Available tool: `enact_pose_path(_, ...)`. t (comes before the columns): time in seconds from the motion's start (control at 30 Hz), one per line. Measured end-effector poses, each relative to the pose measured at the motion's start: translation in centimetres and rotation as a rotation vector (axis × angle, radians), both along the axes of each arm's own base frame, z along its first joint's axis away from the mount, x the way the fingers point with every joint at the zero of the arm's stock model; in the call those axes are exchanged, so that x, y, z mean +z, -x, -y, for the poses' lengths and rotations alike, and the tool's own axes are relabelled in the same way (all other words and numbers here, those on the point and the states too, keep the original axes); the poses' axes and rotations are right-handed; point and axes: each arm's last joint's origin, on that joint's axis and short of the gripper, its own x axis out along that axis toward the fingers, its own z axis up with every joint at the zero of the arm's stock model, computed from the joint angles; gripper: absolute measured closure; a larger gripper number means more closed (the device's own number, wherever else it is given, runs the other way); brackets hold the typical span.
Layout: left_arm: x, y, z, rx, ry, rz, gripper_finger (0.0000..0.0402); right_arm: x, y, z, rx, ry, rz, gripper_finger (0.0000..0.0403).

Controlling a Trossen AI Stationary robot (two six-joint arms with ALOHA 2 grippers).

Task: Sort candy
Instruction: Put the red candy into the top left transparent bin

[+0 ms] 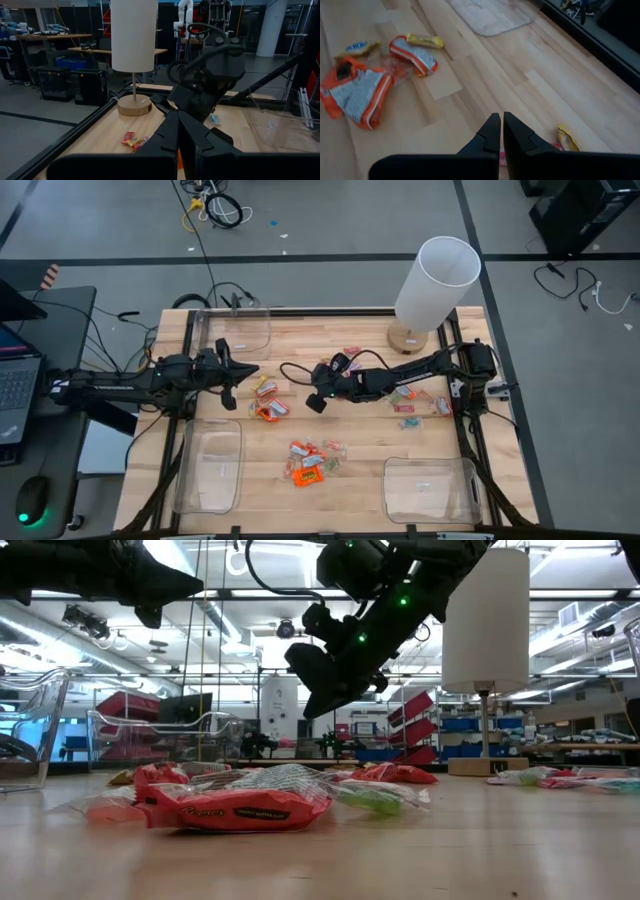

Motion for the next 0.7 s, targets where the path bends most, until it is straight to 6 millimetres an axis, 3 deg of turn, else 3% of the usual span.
enact_pose_path(0.7, -0.14, 0.00, 0.00, 0.000, 0.001, -0.015, 0.0394, -0.11, -0.01, -0.16, 0.218, 0.137, -0.135, 0.0394)
